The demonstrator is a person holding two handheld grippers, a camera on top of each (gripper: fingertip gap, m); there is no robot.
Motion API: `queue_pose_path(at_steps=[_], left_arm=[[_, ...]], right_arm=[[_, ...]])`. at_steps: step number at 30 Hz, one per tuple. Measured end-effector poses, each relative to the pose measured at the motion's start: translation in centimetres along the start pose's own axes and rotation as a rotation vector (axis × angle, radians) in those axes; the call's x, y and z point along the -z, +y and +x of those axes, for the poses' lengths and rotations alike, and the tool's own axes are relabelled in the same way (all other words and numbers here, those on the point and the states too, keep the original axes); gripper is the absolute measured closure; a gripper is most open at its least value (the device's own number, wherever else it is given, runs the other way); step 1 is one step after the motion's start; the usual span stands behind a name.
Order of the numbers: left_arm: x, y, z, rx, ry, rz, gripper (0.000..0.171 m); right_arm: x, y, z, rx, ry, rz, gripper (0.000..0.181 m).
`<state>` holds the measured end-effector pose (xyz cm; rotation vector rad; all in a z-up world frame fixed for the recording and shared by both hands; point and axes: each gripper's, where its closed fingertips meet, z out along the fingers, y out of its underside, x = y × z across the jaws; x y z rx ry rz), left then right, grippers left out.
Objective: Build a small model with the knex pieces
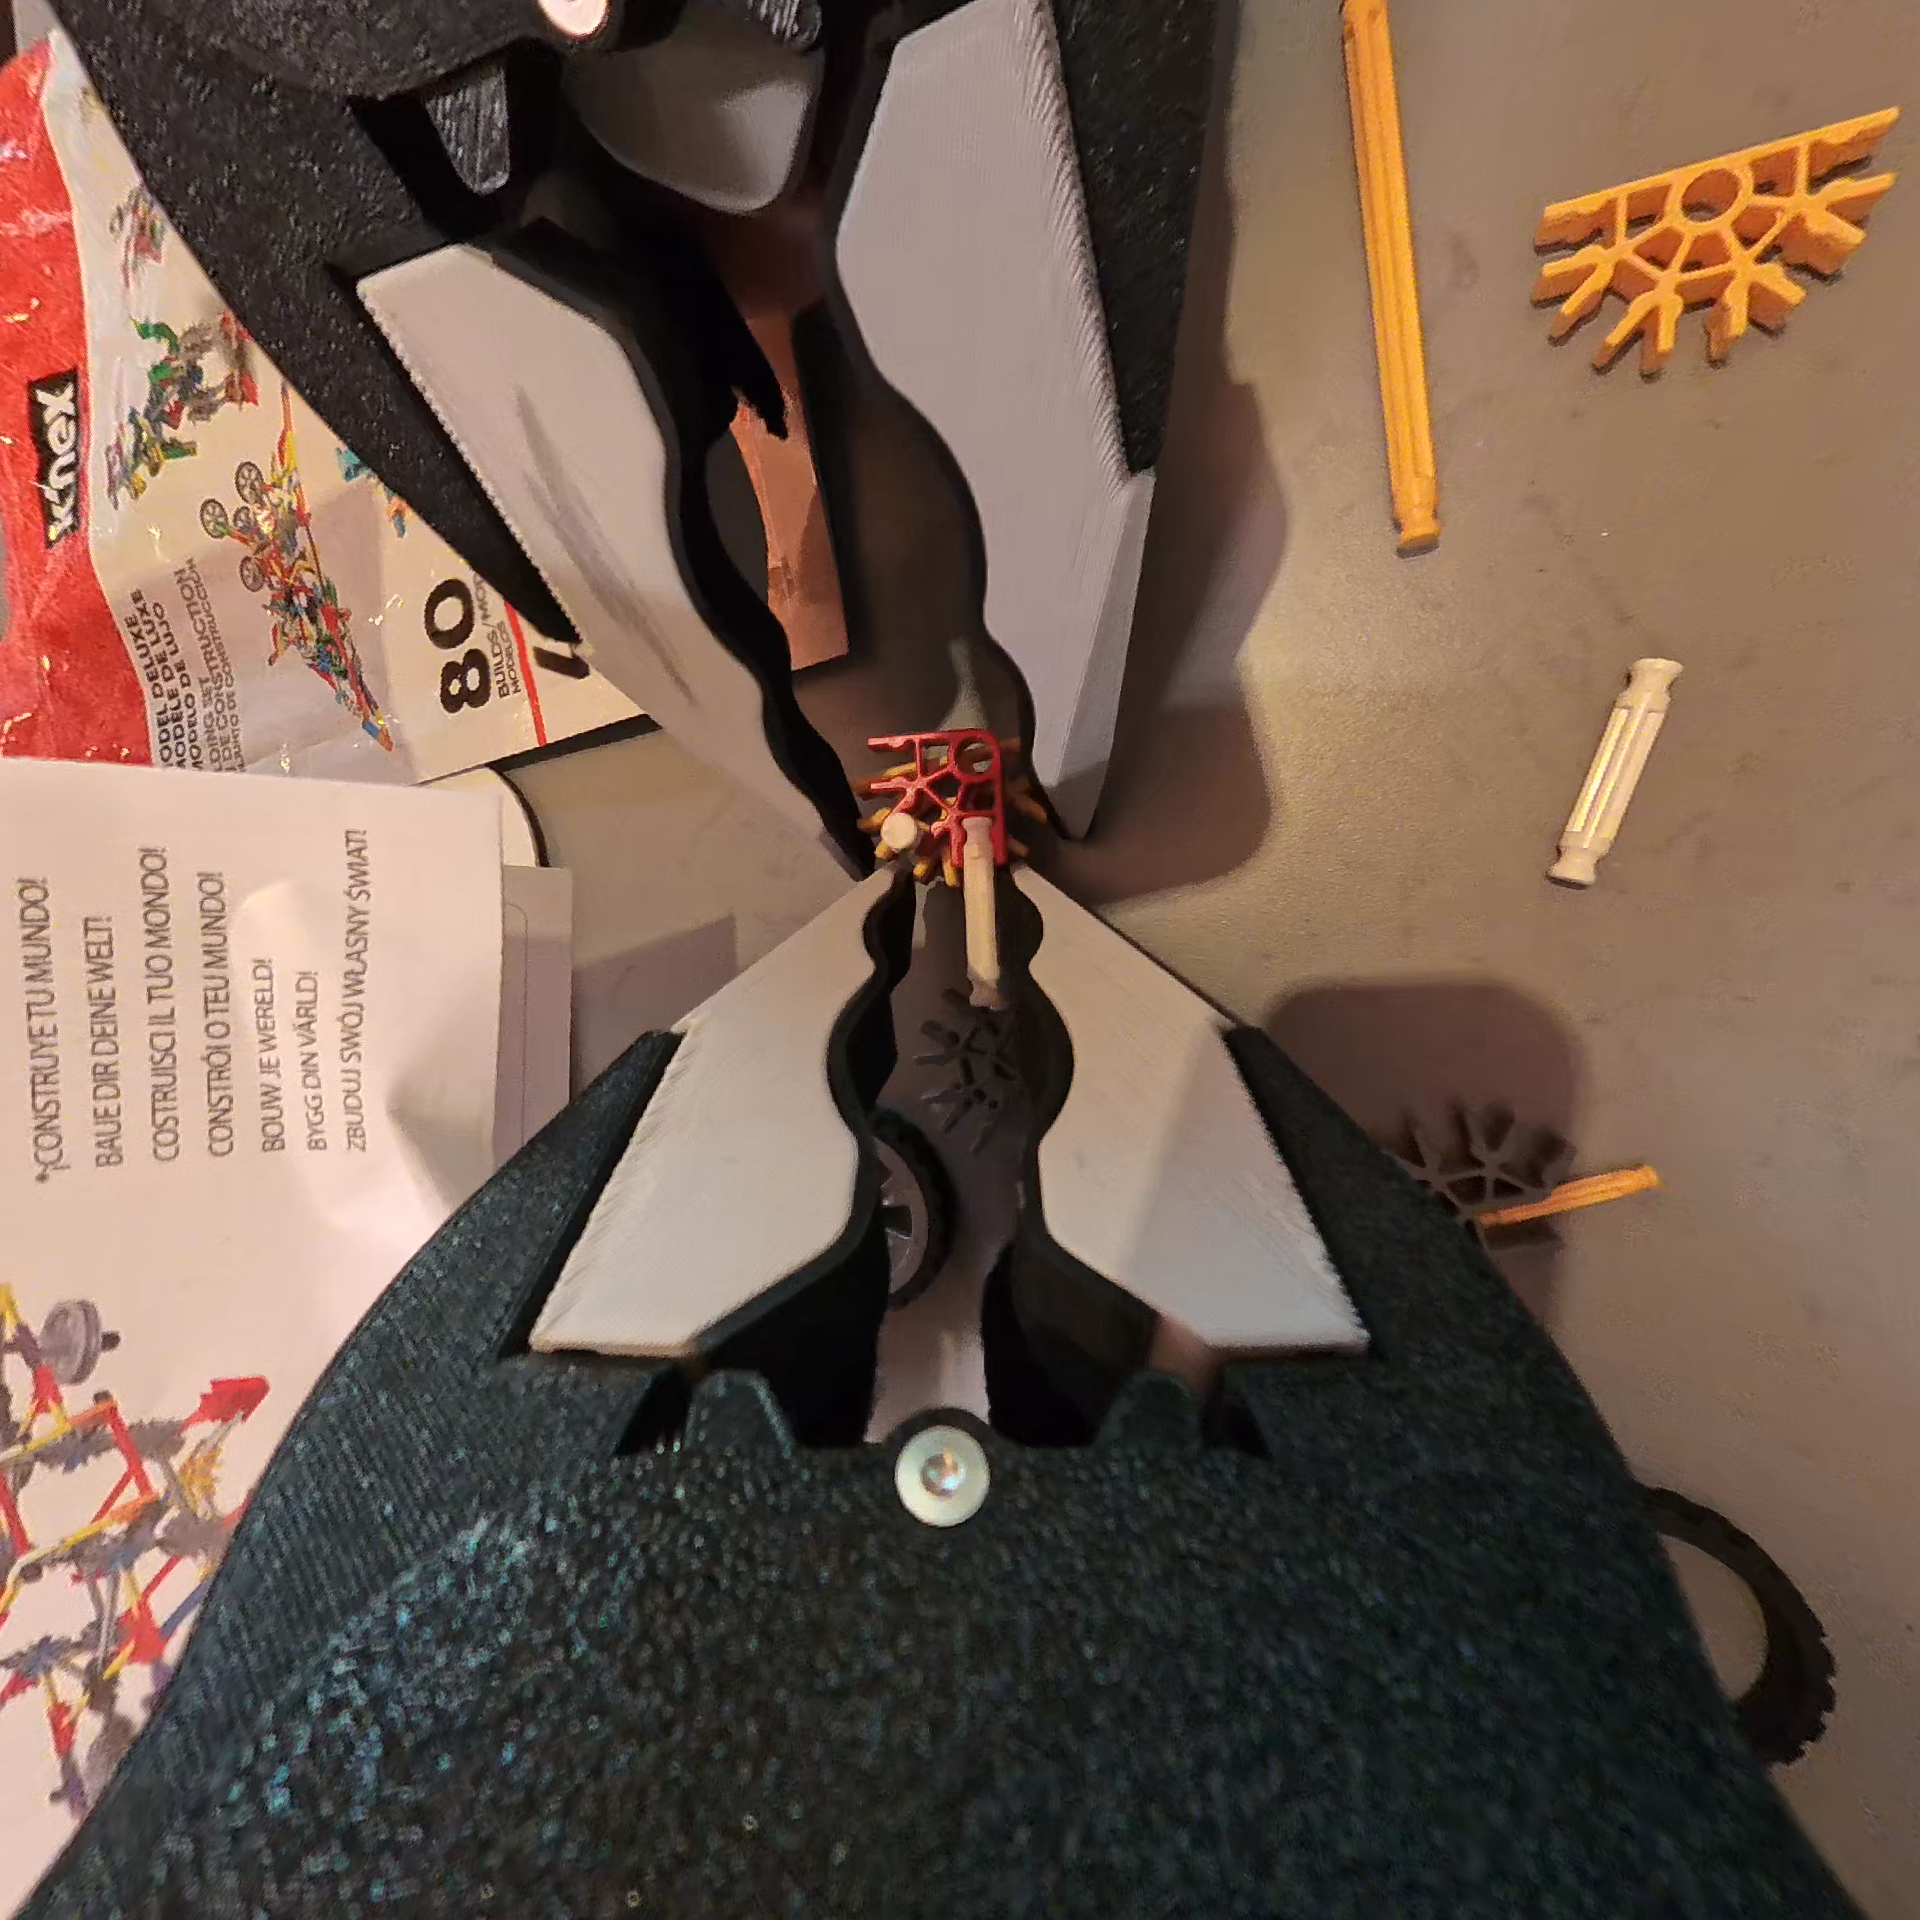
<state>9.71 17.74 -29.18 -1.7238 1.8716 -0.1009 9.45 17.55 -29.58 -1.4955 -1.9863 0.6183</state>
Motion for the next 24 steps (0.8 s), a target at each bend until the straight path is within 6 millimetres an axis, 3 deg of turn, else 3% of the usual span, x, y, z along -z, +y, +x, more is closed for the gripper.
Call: queue_pose_path(at_steps=[11,18,24], left_arm=[[0.0,-0.4,0.4,-0.008,0.034,0.025,0.157],[0.2,0.6,-0.1,0.011,0.018,-0.014,0.157],[0.4,0.6,0.3,-0.005,0.036,-0.002,0.157]], right_arm=[[0.8,0.0,-0.5,-0.006,-0.037,0.011,0.144],[0.9,0.5,0.2,0.123,0.079,-0.084,0.135],[1.7,-0.3,0.3,0.025,0.026,0.032,0.148]])
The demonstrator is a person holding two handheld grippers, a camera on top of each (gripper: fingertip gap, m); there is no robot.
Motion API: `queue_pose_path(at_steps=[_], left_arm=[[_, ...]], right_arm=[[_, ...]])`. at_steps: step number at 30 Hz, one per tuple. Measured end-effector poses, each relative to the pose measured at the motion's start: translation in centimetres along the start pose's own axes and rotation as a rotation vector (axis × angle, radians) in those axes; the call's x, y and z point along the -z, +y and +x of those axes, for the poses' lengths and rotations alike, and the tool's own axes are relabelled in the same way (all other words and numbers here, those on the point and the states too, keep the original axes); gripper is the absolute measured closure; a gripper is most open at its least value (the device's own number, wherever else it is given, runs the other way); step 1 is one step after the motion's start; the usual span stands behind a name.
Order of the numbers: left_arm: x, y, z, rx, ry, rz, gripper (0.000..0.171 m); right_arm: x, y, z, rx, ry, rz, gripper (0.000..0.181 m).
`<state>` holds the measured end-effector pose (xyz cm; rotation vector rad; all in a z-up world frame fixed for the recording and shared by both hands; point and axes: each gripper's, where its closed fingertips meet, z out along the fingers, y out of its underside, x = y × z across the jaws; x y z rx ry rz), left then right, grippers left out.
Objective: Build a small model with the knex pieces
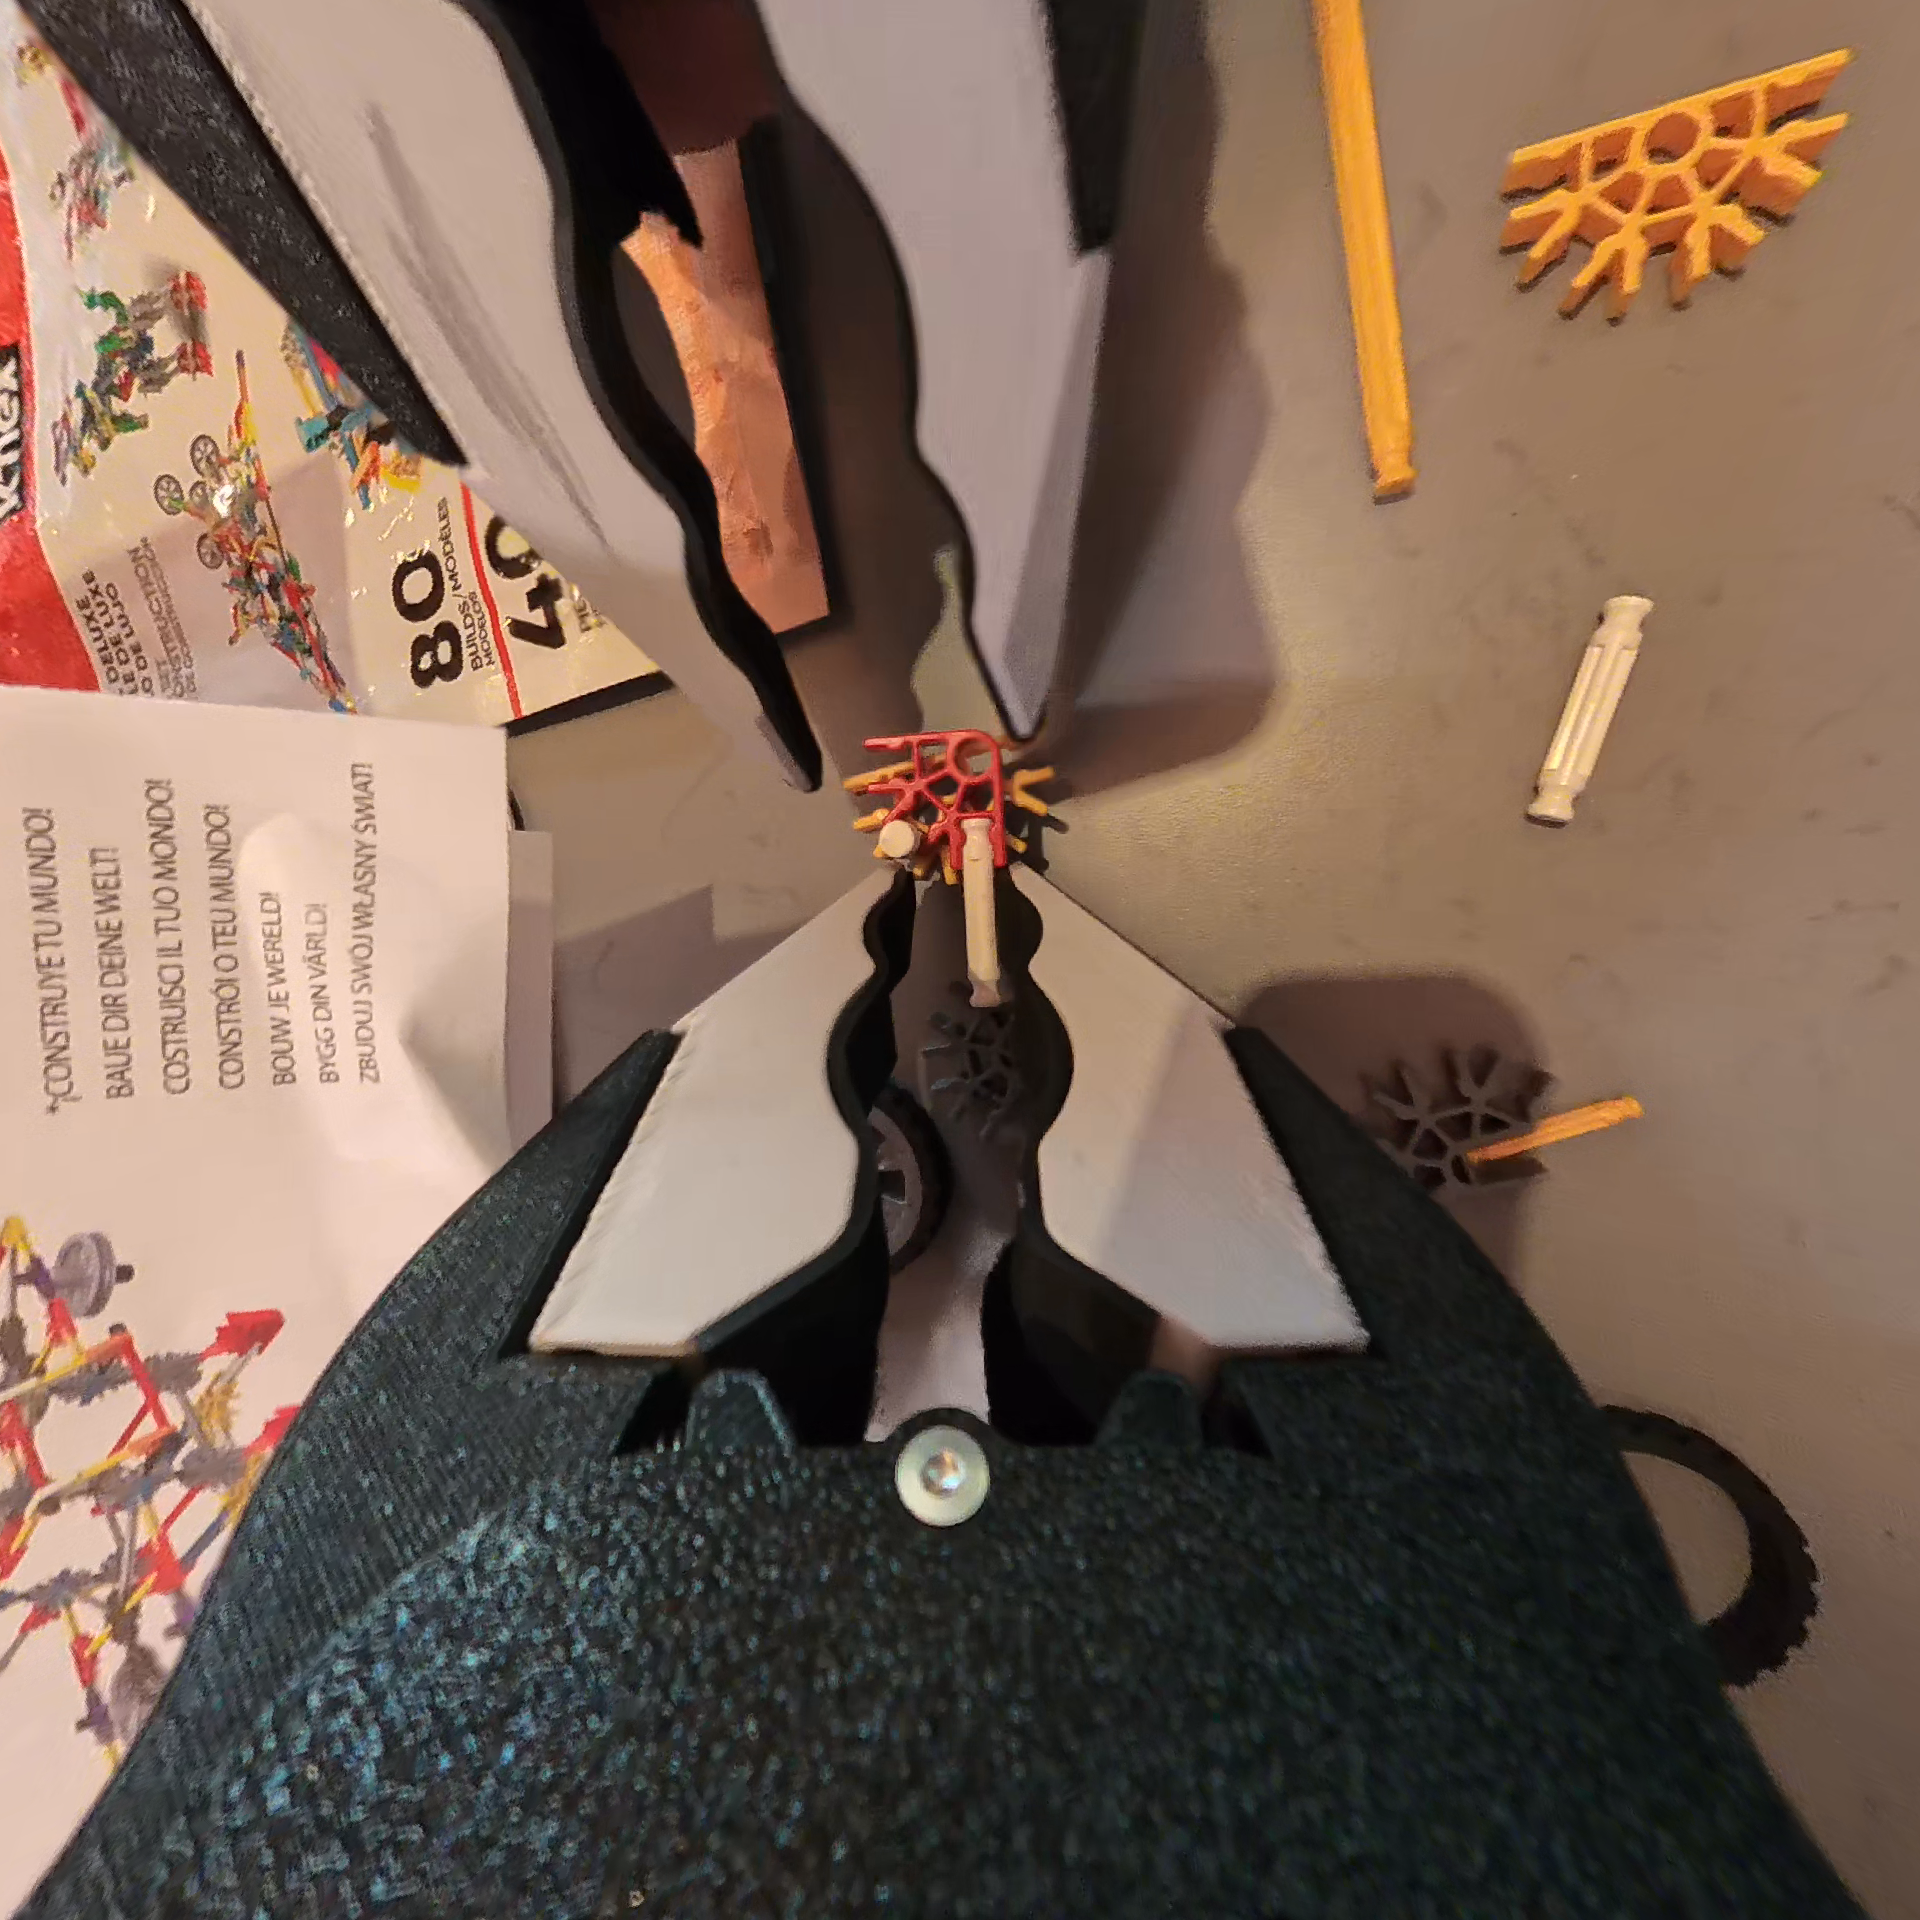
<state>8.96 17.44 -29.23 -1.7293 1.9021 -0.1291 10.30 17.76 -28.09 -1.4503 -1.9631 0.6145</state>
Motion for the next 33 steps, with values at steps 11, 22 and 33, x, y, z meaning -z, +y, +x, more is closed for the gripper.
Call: queue_pose_path(at_steps=[11,22,33], left_arm=[[-0.1,-0.3,0.4,-0.008,0.014,0.024,0.157],[-0.1,-0.7,1.0,-0.012,0.047,0.049,0.157],[-0.4,-0.8,0.8,-0.016,0.029,0.061,0.158]], right_arm=[[-0.6,-0.4,-0.5,-0.036,-0.04,0.056,0.155],[-0.1,-0.2,-1.2,-0.037,-0.086,0.094,0.154],[-0.1,-0.1,-0.8,0.002,-0.066,0.074,0.156]])
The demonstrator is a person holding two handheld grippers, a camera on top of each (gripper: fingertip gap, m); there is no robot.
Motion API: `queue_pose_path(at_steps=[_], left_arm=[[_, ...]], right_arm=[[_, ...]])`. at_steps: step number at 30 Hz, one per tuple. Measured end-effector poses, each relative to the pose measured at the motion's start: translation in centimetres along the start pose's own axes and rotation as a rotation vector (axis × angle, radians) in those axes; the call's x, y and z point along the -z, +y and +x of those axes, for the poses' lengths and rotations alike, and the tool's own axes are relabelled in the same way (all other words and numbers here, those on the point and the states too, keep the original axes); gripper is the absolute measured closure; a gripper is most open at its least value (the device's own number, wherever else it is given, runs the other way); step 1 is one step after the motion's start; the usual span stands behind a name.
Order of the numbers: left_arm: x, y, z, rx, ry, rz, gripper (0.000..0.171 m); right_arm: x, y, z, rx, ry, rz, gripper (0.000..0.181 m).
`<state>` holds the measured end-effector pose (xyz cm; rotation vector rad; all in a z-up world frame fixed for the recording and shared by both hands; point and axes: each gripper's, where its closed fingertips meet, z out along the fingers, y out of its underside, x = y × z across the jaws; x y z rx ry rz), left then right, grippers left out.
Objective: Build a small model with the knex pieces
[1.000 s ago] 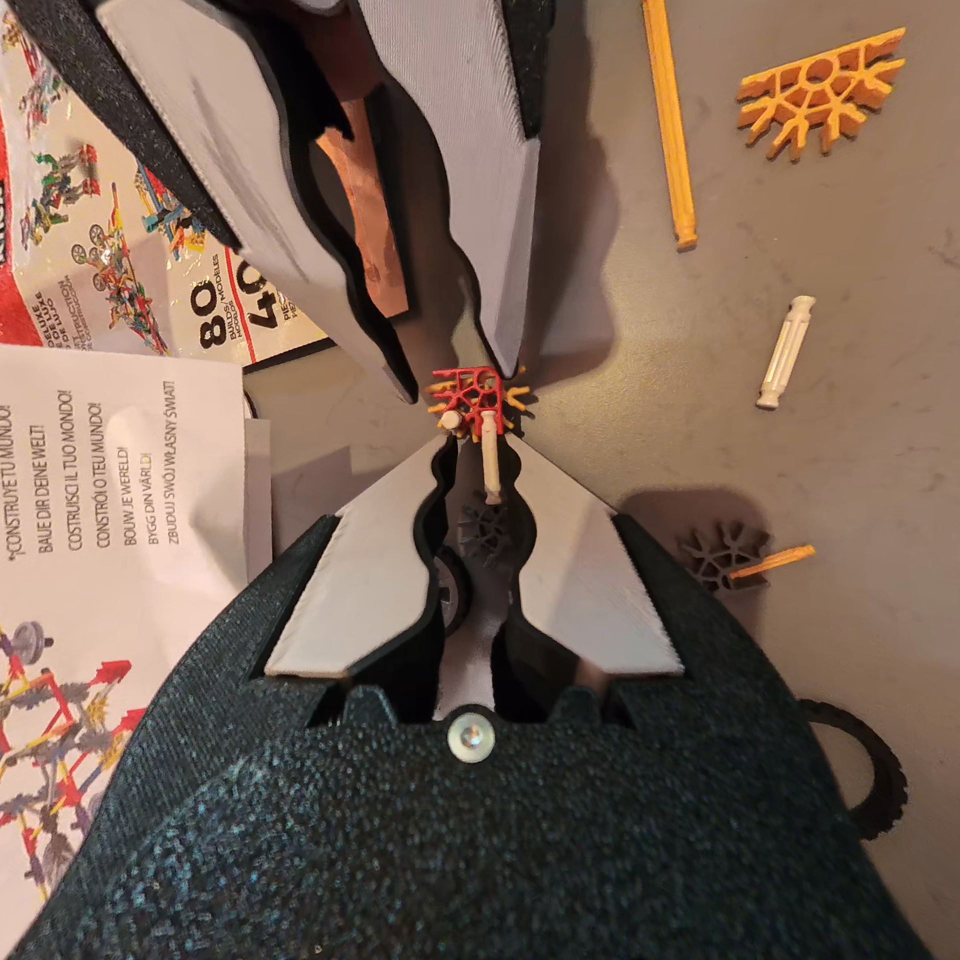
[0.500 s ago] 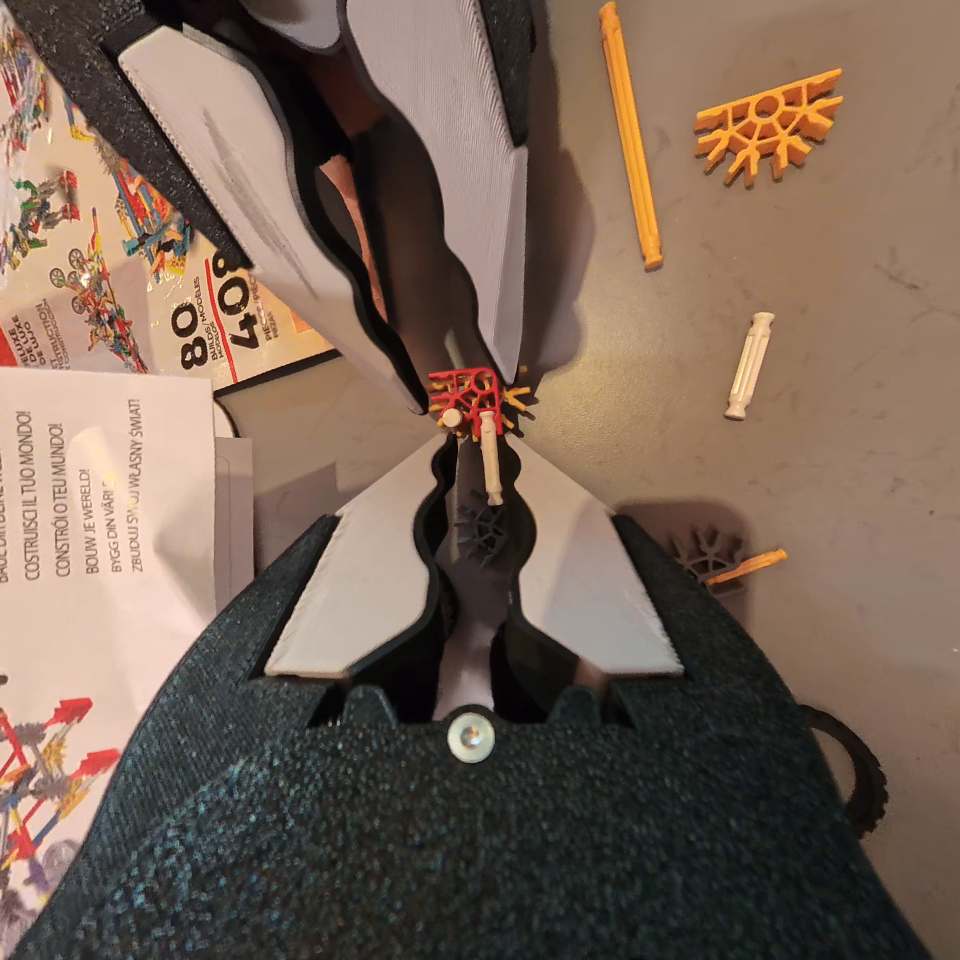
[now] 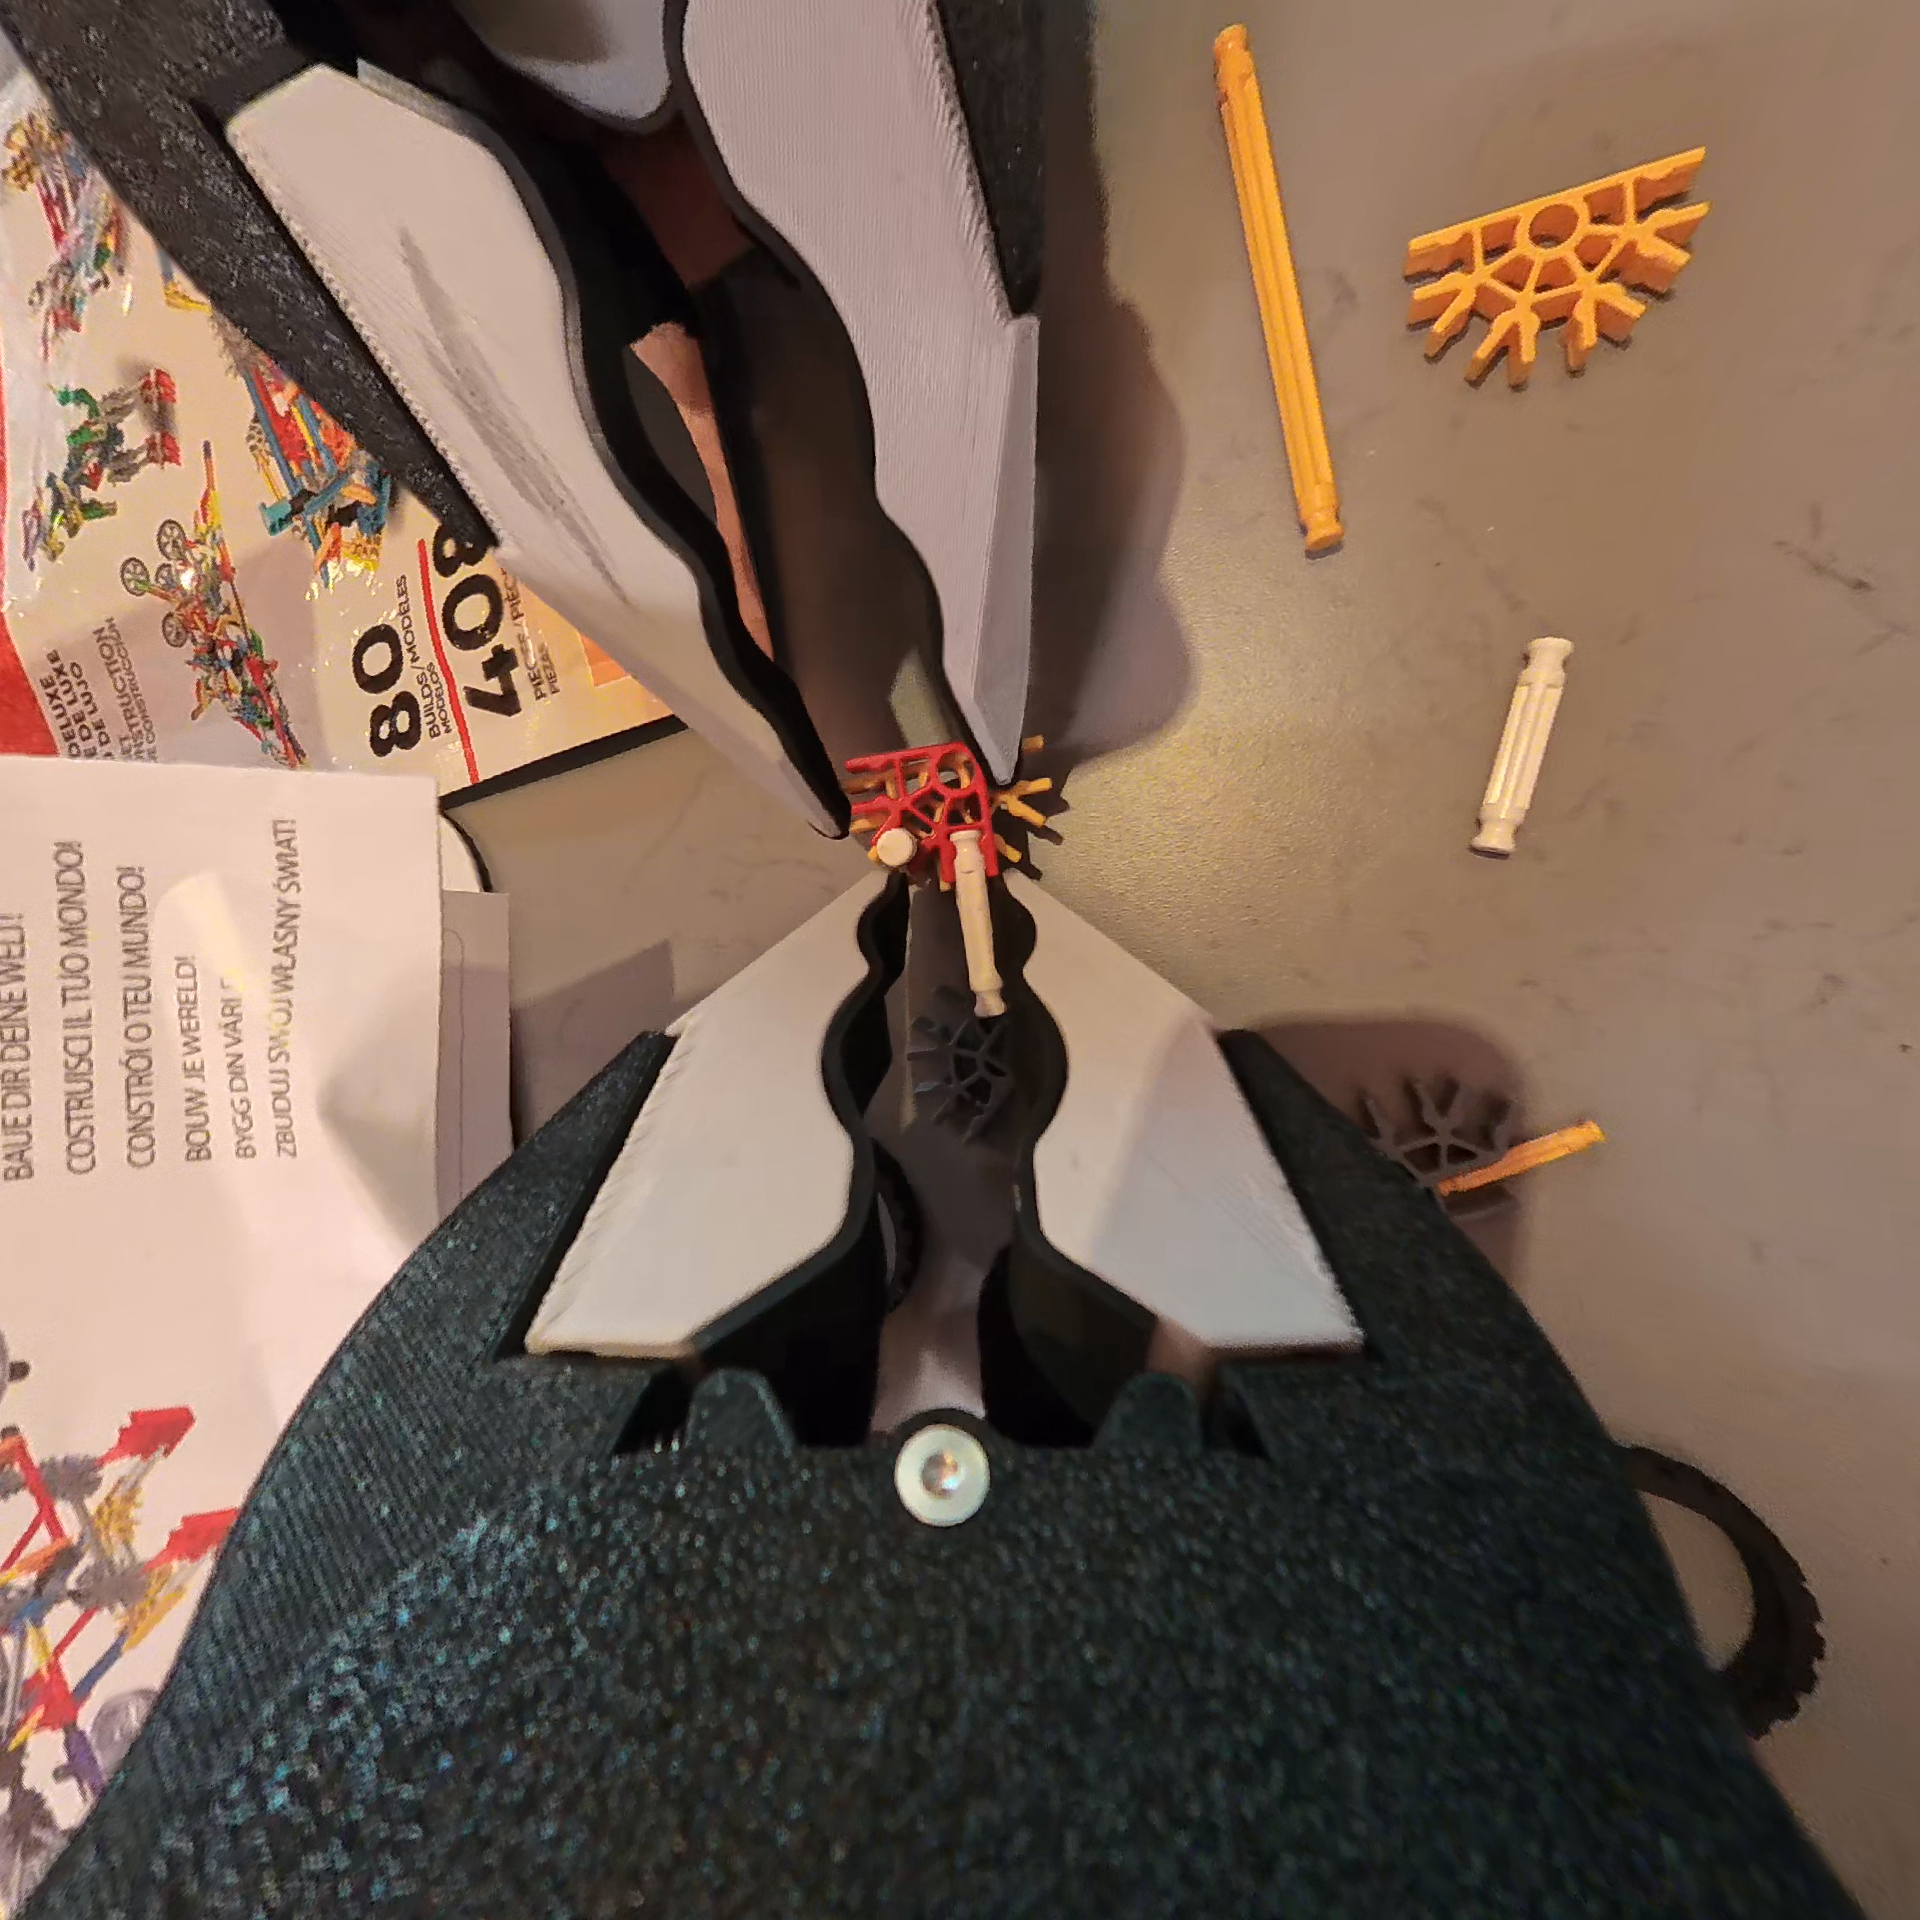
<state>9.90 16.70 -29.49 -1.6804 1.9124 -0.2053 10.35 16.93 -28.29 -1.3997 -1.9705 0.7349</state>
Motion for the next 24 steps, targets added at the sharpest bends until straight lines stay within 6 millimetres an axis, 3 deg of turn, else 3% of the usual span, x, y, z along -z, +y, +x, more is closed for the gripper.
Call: queue_pose_path(at_steps=[24], left_arm=[[-0.44,-0.06,-0.21,0.026,-0.02,-0.005,0.157]], right_arm=[[-0.2,0.16,0.38,0.012,0.035,-0.012,0.158]])
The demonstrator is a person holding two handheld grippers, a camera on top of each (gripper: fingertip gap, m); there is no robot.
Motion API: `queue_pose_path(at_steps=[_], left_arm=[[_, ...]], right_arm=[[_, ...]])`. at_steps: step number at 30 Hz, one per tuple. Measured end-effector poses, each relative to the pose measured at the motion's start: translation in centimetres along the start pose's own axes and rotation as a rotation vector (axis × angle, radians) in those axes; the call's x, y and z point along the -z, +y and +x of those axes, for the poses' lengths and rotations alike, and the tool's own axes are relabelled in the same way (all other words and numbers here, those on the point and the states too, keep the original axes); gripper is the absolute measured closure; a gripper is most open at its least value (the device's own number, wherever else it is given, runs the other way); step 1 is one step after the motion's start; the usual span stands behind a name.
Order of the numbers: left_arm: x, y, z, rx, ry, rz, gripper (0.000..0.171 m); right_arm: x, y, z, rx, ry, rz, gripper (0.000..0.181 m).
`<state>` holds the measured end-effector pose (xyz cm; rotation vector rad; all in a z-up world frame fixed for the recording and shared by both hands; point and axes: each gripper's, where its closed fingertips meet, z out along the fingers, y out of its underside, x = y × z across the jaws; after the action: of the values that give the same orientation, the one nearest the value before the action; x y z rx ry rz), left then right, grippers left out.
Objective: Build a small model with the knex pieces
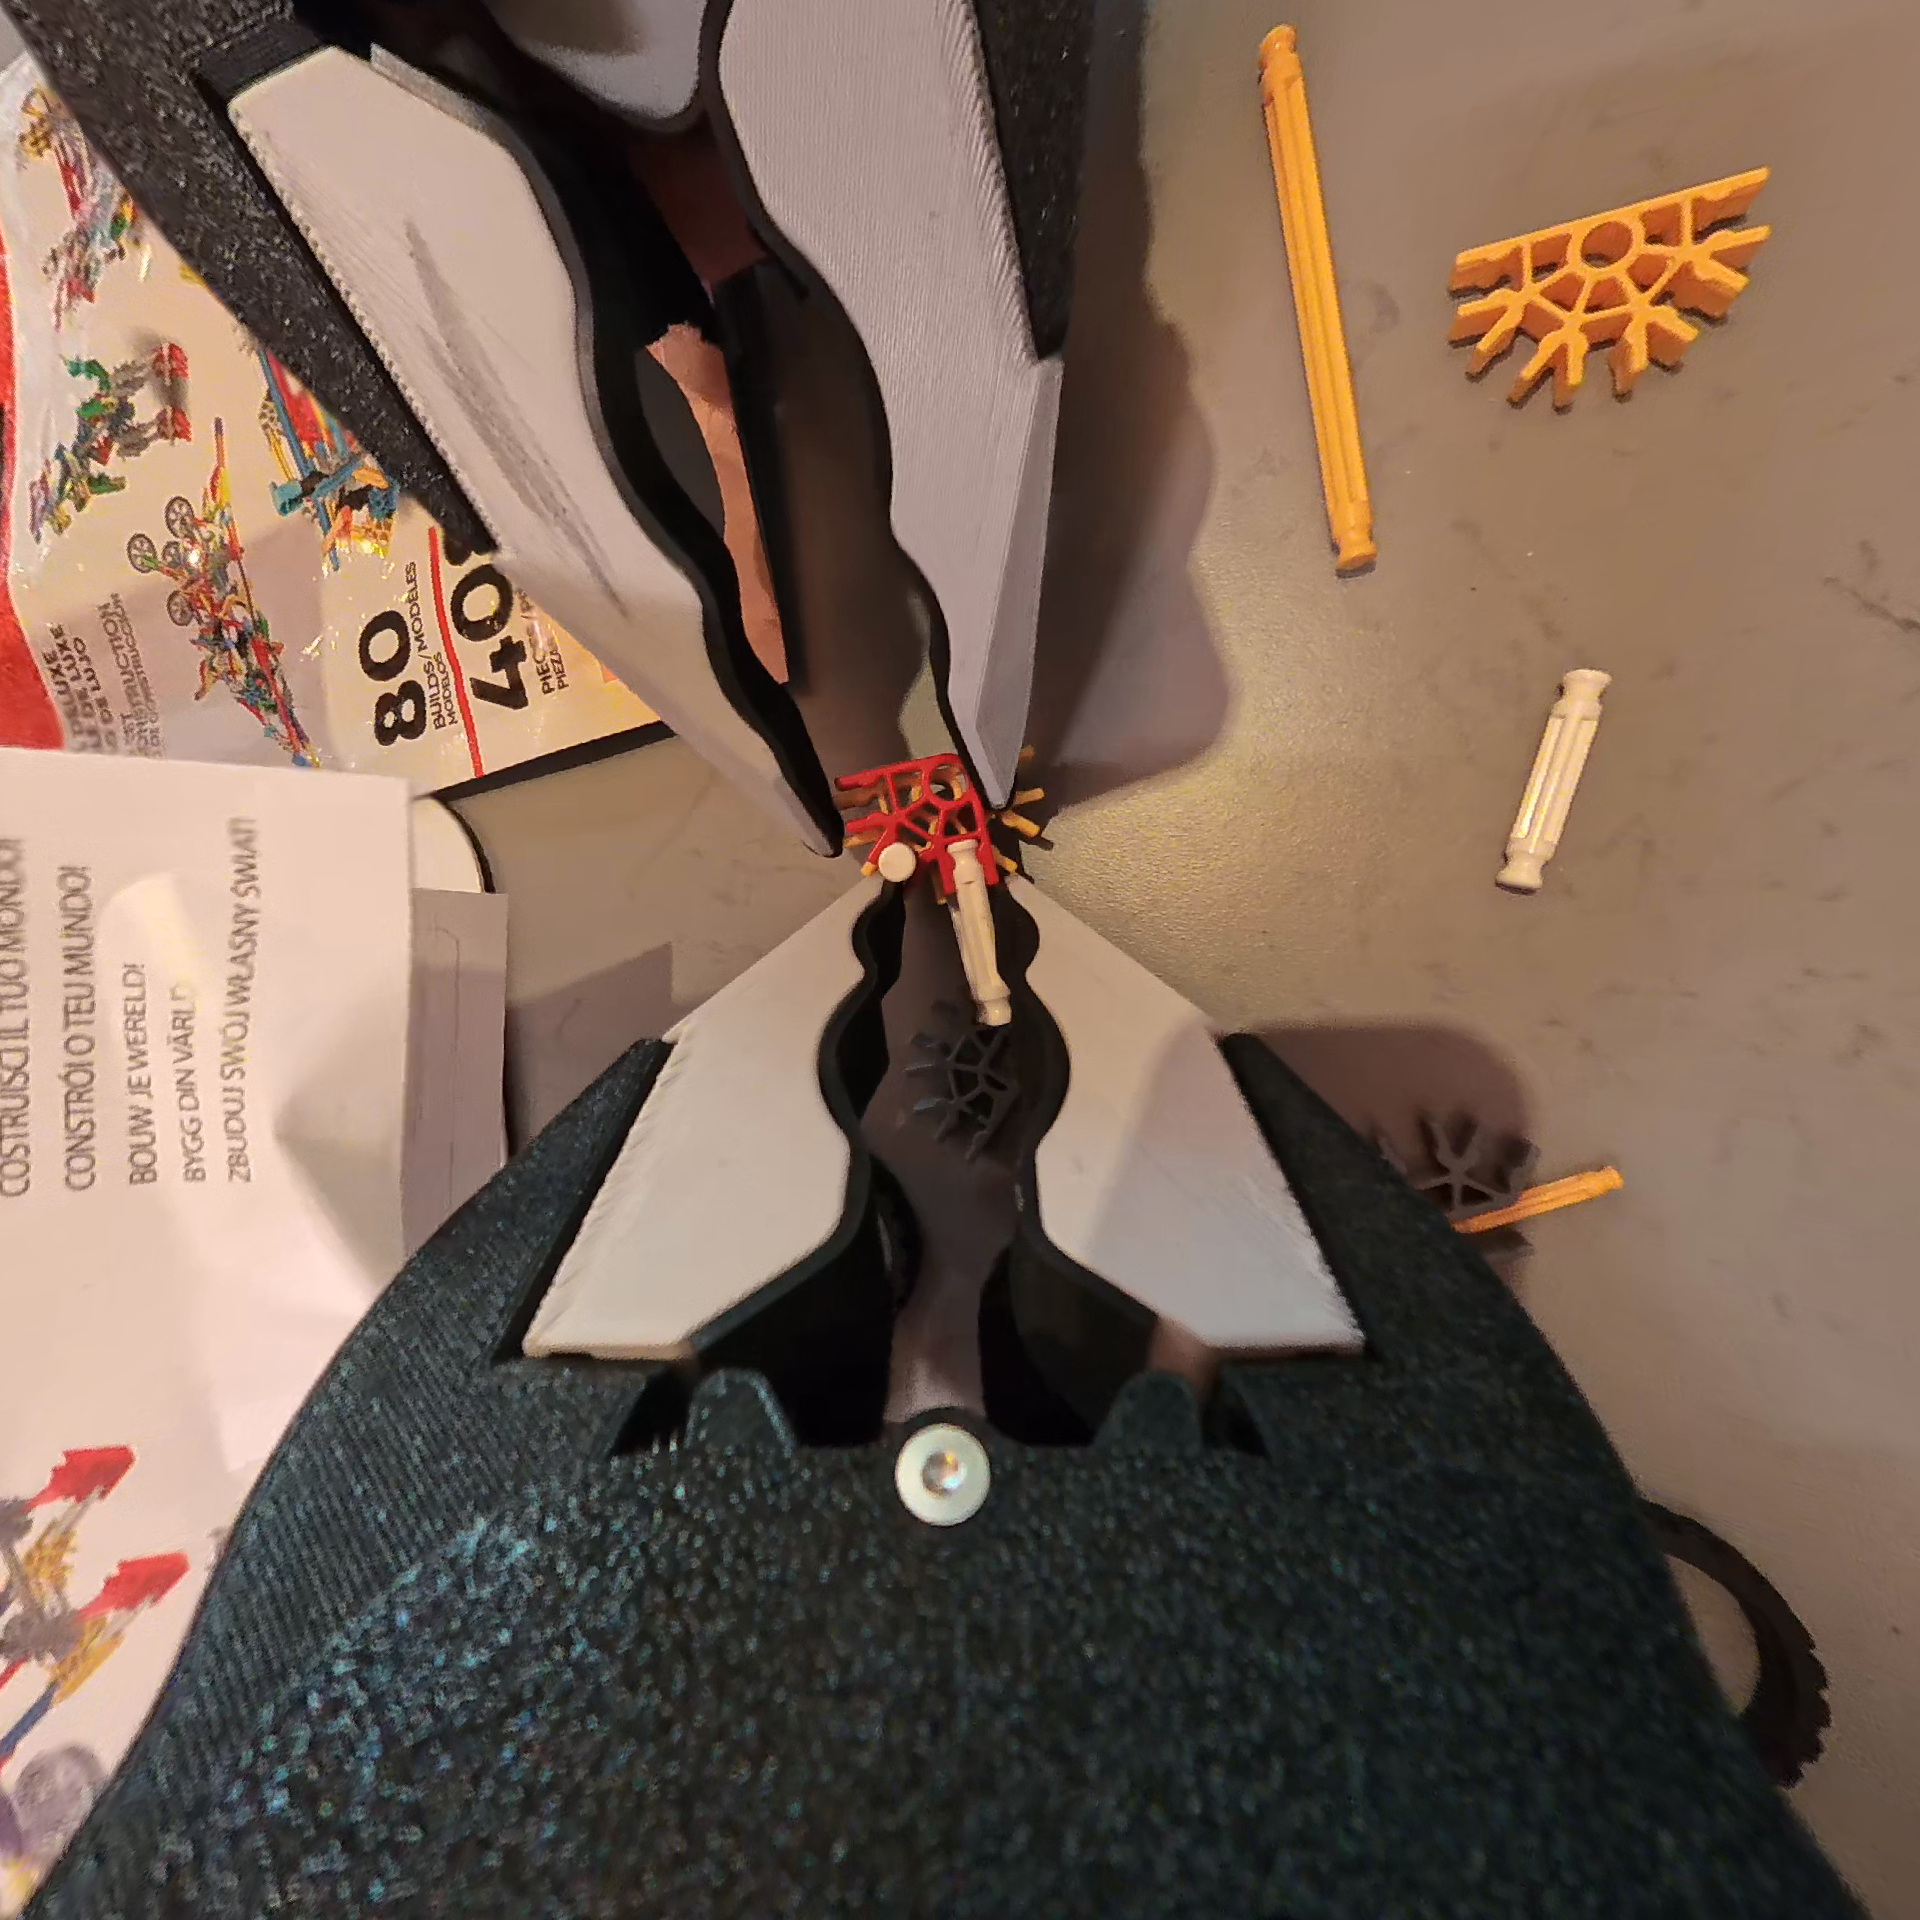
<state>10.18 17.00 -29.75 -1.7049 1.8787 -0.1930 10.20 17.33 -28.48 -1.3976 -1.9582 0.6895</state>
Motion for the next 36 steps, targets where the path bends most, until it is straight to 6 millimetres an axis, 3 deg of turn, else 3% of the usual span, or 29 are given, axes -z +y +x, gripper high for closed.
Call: queue_pose_path(at_steps=[24,27,33,36], left_arm=[[0.12,0.13,-0.02,0.022,-0.016,-0.004,0.156],[-0.01,0.52,0.05,0.047,-0.028,0.0,0.165],[0.04,0.38,-0.51,0.064,-0.105,0.001,0.153],[-0.01,0.33,-0.23,0.057,-0.098,0.015,0.16]], right_arm=[[0.27,0.31,-0.48,-0.057,-0.044,0.047,0.156],[0.36,0.47,-0.16,-0.067,-0.032,0.048,0.157],[0.38,0.53,-0.23,-0.063,-0.032,0.045,0.157],[0.31,0.5,-0.2,-0.061,-0.028,0.043,0.157]])
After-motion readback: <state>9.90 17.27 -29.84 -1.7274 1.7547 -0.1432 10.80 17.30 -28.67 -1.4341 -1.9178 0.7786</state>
